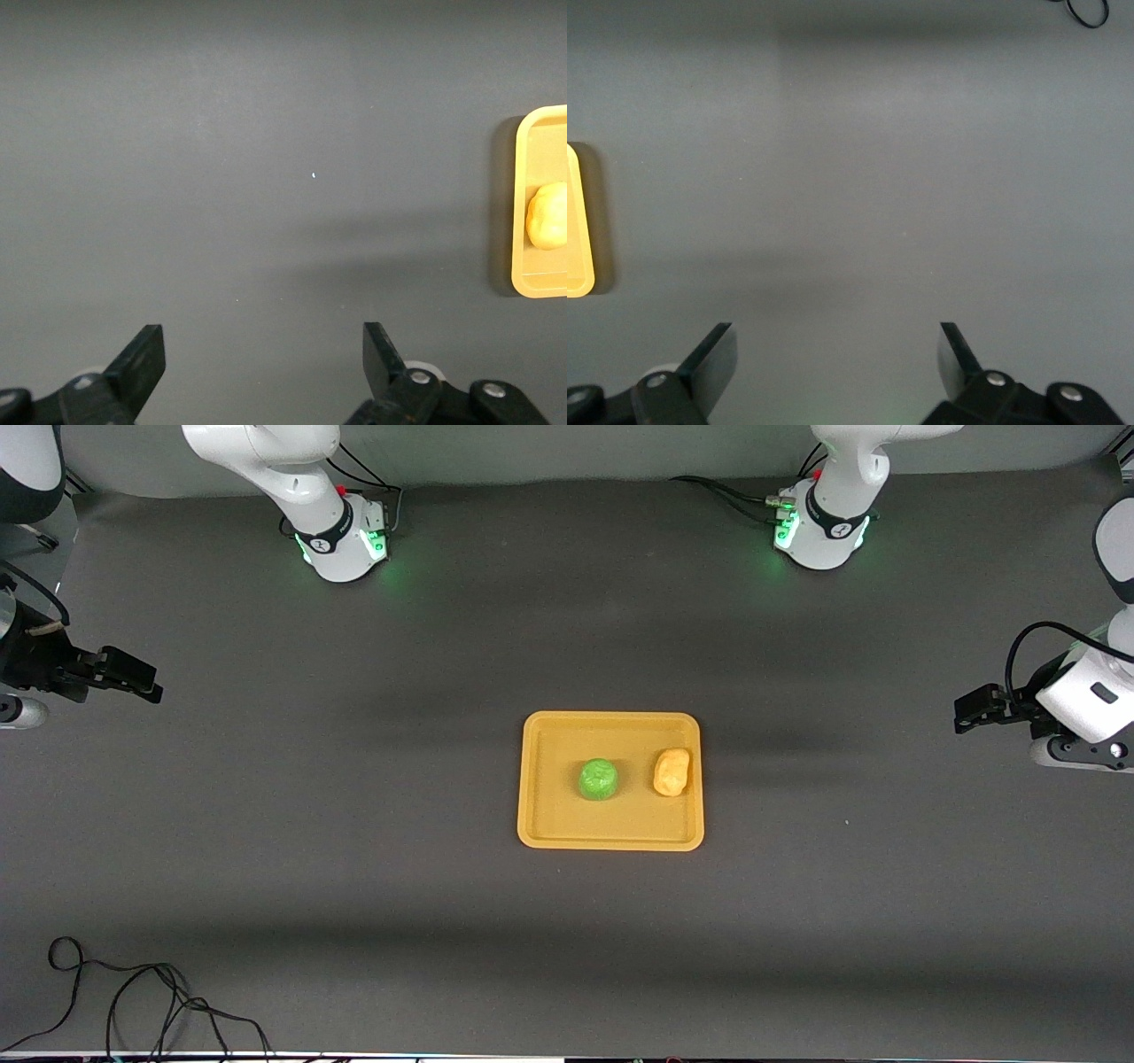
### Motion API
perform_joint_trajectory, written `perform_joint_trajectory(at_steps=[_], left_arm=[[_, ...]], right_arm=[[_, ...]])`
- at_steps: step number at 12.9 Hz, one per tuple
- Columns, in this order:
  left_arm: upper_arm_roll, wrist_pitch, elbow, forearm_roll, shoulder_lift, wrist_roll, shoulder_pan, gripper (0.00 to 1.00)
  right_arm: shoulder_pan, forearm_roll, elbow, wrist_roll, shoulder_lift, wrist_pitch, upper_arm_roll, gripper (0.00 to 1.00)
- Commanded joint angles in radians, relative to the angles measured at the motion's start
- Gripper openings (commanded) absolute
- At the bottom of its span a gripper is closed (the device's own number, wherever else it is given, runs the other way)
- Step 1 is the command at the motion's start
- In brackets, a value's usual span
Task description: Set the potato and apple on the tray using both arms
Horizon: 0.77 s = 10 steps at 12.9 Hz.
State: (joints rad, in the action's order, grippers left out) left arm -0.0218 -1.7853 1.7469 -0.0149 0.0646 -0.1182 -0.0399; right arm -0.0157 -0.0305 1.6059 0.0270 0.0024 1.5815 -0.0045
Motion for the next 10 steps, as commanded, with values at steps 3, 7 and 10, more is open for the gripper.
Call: perform_joint_trajectory(at_steps=[3,7,10], left_arm=[[0.003,-0.009,0.011,0.001,-0.009,0.014,0.003,0.99],[0.005,-0.009,0.011,0.001,-0.008,0.014,0.005,0.99],[0.005,-0.009,0.011,0.001,-0.008,0.014,0.003,0.99]], right_arm=[[0.000,0.018,-0.023,-0.021,-0.002,0.000,-0.003,1.00],[0.002,0.072,-0.020,-0.021,0.002,-0.023,-0.009,1.00],[0.002,0.072,-0.020,-0.018,0.007,-0.023,-0.011,1.00]])
